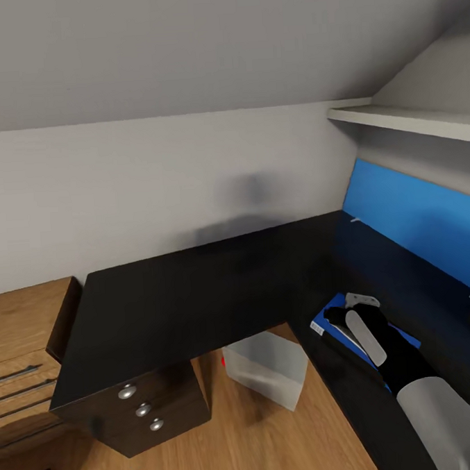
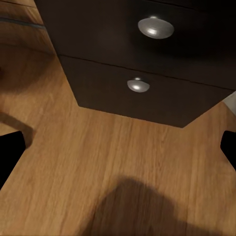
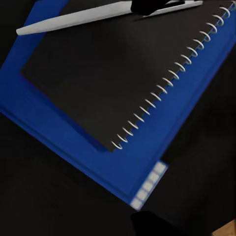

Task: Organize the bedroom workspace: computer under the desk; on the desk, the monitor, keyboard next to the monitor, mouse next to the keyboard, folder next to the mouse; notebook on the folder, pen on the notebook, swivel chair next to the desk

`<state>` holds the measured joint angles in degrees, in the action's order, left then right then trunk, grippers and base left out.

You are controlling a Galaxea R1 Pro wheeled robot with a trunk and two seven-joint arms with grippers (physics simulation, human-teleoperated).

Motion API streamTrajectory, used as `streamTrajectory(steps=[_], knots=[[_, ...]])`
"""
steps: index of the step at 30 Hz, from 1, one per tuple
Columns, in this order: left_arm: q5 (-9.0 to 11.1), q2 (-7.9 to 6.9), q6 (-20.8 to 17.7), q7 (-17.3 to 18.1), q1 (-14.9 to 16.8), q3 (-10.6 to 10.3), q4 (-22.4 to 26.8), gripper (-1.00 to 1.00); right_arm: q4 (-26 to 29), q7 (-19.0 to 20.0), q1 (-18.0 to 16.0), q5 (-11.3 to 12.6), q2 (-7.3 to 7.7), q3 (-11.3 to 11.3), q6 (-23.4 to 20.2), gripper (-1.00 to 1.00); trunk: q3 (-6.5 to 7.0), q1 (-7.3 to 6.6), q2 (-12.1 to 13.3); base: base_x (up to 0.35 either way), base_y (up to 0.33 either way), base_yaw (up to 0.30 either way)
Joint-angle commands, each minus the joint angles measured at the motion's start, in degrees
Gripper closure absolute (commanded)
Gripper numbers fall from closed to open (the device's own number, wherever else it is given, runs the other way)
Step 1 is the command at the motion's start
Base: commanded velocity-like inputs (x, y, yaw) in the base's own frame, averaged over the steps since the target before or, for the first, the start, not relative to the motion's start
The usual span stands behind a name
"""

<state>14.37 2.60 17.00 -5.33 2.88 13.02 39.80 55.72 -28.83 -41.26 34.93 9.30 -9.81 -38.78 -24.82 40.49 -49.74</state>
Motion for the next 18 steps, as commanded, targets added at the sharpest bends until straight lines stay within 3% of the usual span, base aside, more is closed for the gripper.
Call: streamTrajectory(steps=[1,7,9,14,18], knots=[[0.3,0.03,0.1,0.0,0.0,0.1,0.0,-1.00,0.1,-0.6,0.0,0.6,0.01,-0.3,-0.1,-1.00,-0.09,0.01,0.0,0.000,0.000,0.027],[0.3,0.03,0.1,0.1,0.0,0.1,-0.1,-1.00,0.0,-0.5,0.0,0.6,-0.22,-0.2,-0.1,-1.00,-0.24,0.01,0.0,0.000,0.000,0.008],[0.3,0.03,0.1,0.1,0.0,0.1,-0.1,-1.00,0.0,-0.5,0.1,-0.5,-1.46,-2.3,1.1,-1.00,-0.24,0.01,0.0,-0.180,0.005,0.216],[0.3,-0.01,0.1,0.1,0.0,0.1,-0.1,-1.00,0.0,-0.6,1.0,-2.9,-2.23,-6.7,5.5,-1.00,-0.25,0.01,0.0,-0.271,0.090,0.255],[0.3,0.00,0.1,0.1,0.0,0.1,-0.1,-1.00,0.0,-0.6,1.4,-3.5,-2.44,-10.0,7.0,-1.00,-0.25,0.01,0.0,-0.303,0.185,0.274]])
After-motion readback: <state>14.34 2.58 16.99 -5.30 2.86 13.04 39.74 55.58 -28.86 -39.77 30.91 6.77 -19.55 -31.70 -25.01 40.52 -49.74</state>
